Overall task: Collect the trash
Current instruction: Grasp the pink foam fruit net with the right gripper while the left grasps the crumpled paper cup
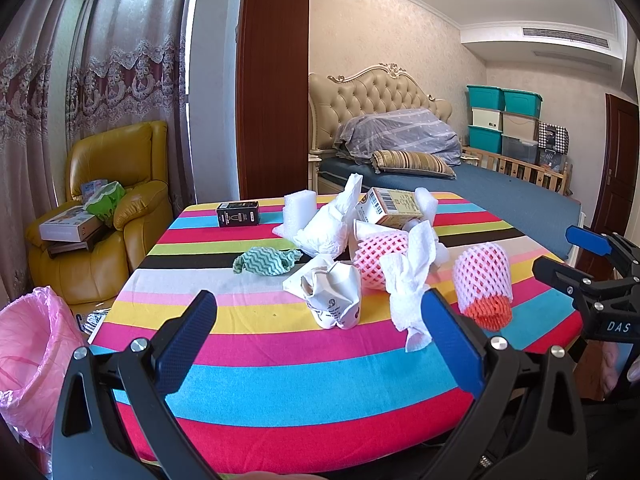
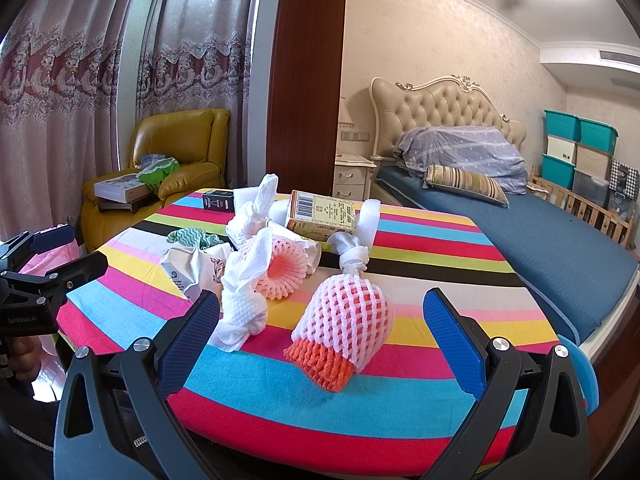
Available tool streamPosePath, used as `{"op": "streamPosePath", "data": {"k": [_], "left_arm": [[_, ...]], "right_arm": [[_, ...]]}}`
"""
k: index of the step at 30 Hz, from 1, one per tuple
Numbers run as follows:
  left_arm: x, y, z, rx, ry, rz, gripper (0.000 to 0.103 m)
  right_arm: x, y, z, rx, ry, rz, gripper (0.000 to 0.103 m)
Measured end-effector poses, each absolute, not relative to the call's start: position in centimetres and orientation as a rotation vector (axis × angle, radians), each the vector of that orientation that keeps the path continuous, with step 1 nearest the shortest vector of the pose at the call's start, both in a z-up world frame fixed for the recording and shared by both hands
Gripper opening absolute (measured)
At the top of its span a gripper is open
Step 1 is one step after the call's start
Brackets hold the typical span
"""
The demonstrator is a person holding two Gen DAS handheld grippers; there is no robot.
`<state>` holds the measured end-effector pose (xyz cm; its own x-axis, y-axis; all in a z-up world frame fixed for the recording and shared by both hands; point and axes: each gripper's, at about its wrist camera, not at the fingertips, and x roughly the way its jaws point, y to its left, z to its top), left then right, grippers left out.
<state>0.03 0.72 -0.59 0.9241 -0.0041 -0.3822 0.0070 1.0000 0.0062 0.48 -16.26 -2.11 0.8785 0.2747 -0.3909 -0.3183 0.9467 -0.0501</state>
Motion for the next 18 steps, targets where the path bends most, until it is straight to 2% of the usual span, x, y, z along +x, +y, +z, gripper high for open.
{"op": "streamPosePath", "data": {"k": [9,18], "left_arm": [[0.2,0.5,-0.9,0.017,0.413,-0.018,0.099],[4.0,0.7,-2.5,0.028,0.513,-0.023,0.099]], "right_arm": [[1.0,-16.6,-2.5,-0.091,0.417,0.295,0.096],[5.5,-18.1,-5.6,-0.013,0.575,0.266,0.096]]}}
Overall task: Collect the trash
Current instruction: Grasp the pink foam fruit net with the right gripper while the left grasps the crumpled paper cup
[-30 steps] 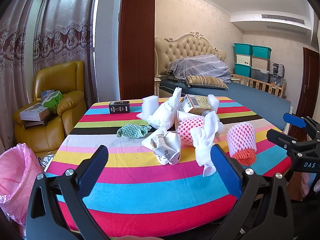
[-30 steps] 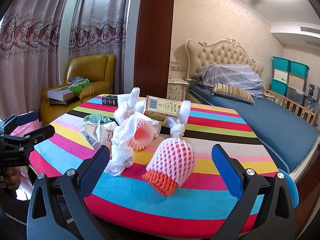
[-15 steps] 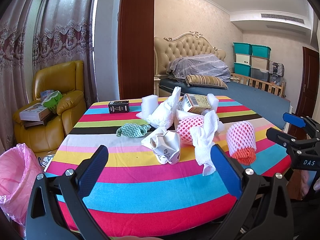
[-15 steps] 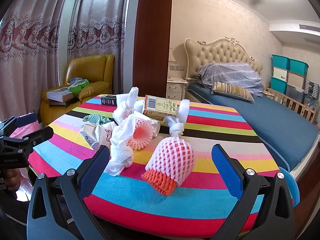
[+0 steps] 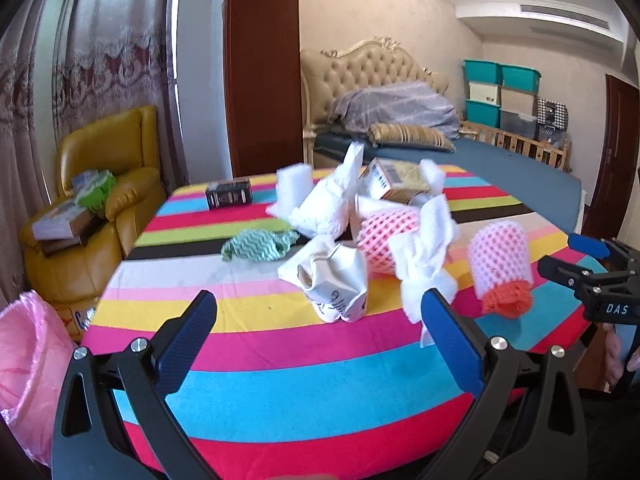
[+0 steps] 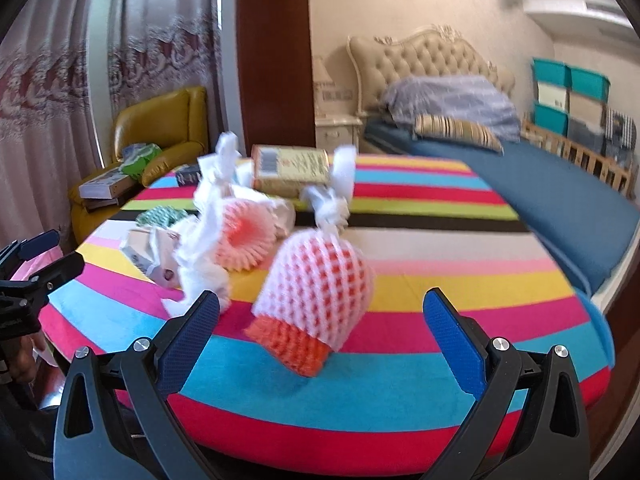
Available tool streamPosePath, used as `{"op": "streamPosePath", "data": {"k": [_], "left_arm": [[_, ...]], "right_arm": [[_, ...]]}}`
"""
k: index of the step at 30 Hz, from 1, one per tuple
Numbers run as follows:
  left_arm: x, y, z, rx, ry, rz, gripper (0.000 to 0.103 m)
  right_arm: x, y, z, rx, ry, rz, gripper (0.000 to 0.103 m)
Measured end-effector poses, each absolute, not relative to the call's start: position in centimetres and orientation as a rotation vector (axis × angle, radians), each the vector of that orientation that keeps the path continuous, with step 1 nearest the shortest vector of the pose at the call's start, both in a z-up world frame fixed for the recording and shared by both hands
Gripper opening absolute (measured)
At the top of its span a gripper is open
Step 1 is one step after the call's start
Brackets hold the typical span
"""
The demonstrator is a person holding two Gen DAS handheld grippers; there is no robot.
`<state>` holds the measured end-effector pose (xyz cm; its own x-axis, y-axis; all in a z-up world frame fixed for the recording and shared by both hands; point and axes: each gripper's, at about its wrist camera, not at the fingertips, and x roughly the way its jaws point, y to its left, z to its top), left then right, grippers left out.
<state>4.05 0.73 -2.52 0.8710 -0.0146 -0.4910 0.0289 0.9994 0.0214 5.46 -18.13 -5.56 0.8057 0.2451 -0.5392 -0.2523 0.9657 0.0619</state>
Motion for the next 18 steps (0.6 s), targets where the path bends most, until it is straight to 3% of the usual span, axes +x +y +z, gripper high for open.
{"op": "streamPosePath", "data": {"k": [8,16,18], "left_arm": [[8.3,1.9,-4.5,-0.042,0.614,-0.059,0.098],[12.1,0.7,-5.6,-0.015,0.606,-0.057,0.098],[13.1,0.6,-5.8,-0.033,0.618,-0.055,0.092]], "right_arm": [[9.7,-17.0,-8.4,0.001,0.676,0.291,0.094],[10.8,-17.1,-9.1,0.027,0.678,0.312,0.054],[10.7,-17.2,-9.1,0.03,0.668,0.308,0.045]]}}
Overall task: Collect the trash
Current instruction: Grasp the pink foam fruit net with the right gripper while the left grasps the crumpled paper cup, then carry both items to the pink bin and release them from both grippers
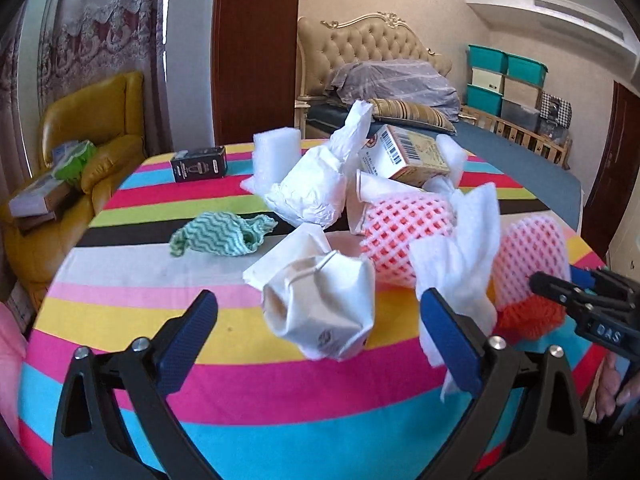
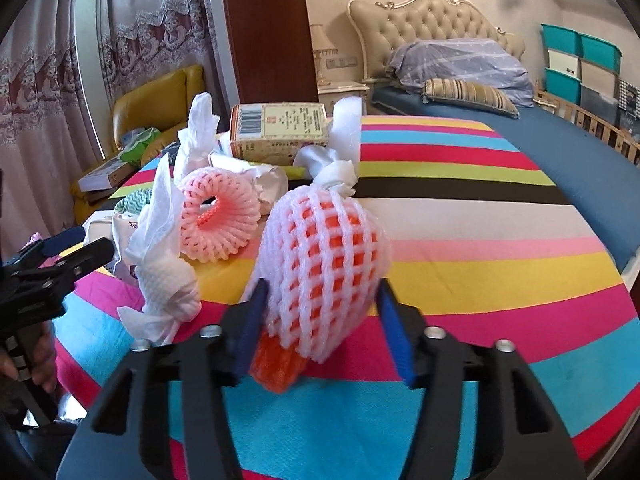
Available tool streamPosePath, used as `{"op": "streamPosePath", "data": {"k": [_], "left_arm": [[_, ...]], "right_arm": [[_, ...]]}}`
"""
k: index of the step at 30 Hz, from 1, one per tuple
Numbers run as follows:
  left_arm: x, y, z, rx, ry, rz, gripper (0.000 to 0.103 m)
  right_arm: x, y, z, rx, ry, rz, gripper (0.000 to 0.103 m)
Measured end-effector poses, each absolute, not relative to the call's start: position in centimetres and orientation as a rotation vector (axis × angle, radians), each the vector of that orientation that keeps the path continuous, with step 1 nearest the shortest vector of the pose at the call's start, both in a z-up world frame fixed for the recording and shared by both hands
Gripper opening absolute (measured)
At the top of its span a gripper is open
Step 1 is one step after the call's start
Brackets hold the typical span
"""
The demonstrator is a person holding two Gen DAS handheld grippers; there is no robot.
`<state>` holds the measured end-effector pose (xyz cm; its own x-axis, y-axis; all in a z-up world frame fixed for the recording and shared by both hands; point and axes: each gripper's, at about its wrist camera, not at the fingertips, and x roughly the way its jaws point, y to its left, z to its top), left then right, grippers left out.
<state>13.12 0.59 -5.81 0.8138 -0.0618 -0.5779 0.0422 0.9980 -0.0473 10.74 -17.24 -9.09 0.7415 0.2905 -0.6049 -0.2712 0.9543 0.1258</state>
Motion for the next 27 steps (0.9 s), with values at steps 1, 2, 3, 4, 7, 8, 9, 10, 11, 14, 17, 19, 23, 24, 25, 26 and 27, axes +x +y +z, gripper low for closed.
{"op": "streamPosePath", "data": {"k": [1,2,3,4,7,8,9,10,11,14,17,19,23,24,25,26,27], "left_arm": [[13.7,0.5,-6.1,-0.036,0.634,-0.058,0.084],[14.1,0.4,-6.3,-0.039,0.647,-0.066,0.079],[14.5,0.3,-6.5,-0.039,0.655,-0.069,0.076],[14.9,0.2,-6.8,-0.037,0.666,-0.067,0.07],[15.2,0.3,-7.4,-0.047,0.675,-0.08,0.056],[15.0,0.4,-7.4,-0.056,0.667,-0.081,0.056],[14.8,0.5,-7.3,-0.057,0.658,-0.083,0.056],[14.4,0.5,-7.1,-0.049,0.639,-0.084,0.055],[14.0,0.5,-6.9,-0.044,0.627,-0.082,0.055],[12.4,0.7,-5.8,-0.037,0.581,-0.084,0.055],[10.6,1.4,-4.6,-0.03,0.529,-0.069,0.055],[9.5,2.0,-3.9,-0.032,0.502,-0.056,0.055],[7.5,3.5,-2.5,-0.032,0.464,-0.027,0.056],[7.0,3.8,-2.3,-0.028,0.453,-0.015,0.056],[6.5,4.2,-2.0,-0.024,0.439,-0.001,0.056],[6.0,4.7,-1.7,-0.025,0.429,0.011,0.056],[5.5,5.1,-1.5,-0.027,0.42,0.022,0.056]], "right_arm": [[10.7,-17.3,-9.1,0.033,0.665,0.306,0.043],[10.8,-17.4,-9.1,0.037,0.662,0.306,0.04],[10.8,-17.5,-9.1,0.039,0.658,0.307,0.037],[10.8,-17.5,-9.1,0.037,0.653,0.307,0.035],[10.5,-17.4,-8.8,0.024,0.633,0.308,0.03],[10.3,-17.4,-8.7,0.018,0.624,0.309,0.03],[10.2,-17.3,-8.6,0.013,0.616,0.31,0.029],[10.1,-17.3,-8.4,0.008,0.607,0.309,0.029],[9.9,-17.2,-8.2,0.002,0.595,0.308,0.028],[9.2,-17.0,-7.4,-0.007,0.555,0.31,0.028],[8.6,-16.6,-6.4,-0.016,0.521,0.324,0.028],[8.1,-15.9,-5.7,-0.032,0.496,0.344,0.028],[6.9,-13.9,-4.3,-0.082,0.437,0.394,0.028],[6.6,-13.3,-4.0,-0.091,0.426,0.409,0.028],[6.5,-12.8,-3.7,-0.098,0.416,0.423,0.028],[6.3,-12.2,-3.2,-0.106,0.403,0.441,0.028],[6.1,-11.5,-2.8,-0.112,0.392,0.459,0.028]]}}
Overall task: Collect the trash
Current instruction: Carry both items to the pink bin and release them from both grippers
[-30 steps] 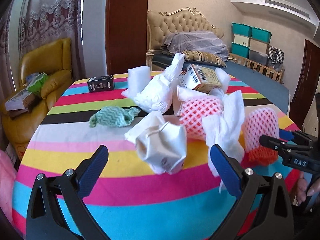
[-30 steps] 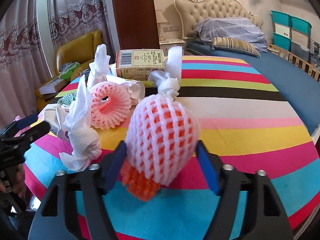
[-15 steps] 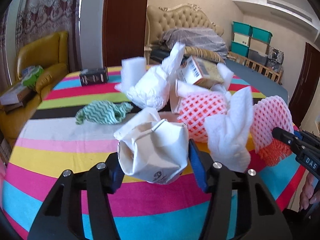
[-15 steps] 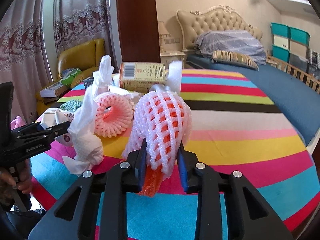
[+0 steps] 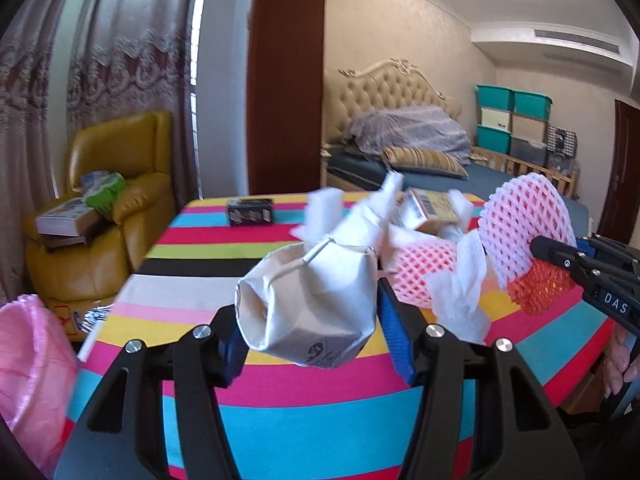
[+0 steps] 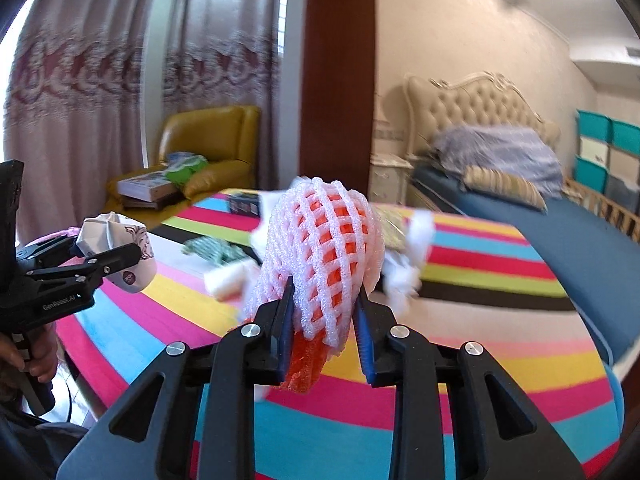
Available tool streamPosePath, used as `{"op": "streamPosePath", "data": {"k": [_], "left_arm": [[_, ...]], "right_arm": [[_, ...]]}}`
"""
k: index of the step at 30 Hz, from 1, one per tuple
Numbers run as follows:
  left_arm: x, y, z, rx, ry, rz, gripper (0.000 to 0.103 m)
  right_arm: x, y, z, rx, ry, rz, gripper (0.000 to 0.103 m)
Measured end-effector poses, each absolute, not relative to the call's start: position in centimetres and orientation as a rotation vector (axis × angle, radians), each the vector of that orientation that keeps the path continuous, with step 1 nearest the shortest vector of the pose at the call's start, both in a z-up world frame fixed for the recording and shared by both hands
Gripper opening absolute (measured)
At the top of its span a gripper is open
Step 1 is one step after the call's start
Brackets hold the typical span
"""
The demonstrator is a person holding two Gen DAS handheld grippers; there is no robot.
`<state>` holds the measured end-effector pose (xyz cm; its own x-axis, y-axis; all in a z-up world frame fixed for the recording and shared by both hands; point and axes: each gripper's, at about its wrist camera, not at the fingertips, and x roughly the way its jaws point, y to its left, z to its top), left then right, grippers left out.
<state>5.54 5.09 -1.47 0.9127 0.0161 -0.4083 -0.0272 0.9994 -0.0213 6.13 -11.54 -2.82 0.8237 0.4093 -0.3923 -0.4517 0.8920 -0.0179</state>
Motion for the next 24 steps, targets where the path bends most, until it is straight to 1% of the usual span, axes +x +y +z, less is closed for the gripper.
{"op": "streamPosePath", "data": {"k": [4,12,21,24], "left_arm": [[3.6,7.3,-0.4,-0.022,0.388,0.087,0.056],[-0.9,12.9,0.6,-0.039,0.377,0.249,0.056],[-8.0,22.5,1.7,-0.086,0.387,0.492,0.057],[-10.2,26.7,1.6,-0.123,0.415,0.579,0.057]], "right_arm": [[5.8,-8.7,-1.5,-0.12,0.377,0.557,0.028],[4.2,0.4,-0.1,-0.204,0.337,0.83,0.028],[0.9,13.3,-0.2,-0.317,0.349,1.117,0.028],[0.1,16.7,-0.4,-0.342,0.35,1.185,0.028]]}}
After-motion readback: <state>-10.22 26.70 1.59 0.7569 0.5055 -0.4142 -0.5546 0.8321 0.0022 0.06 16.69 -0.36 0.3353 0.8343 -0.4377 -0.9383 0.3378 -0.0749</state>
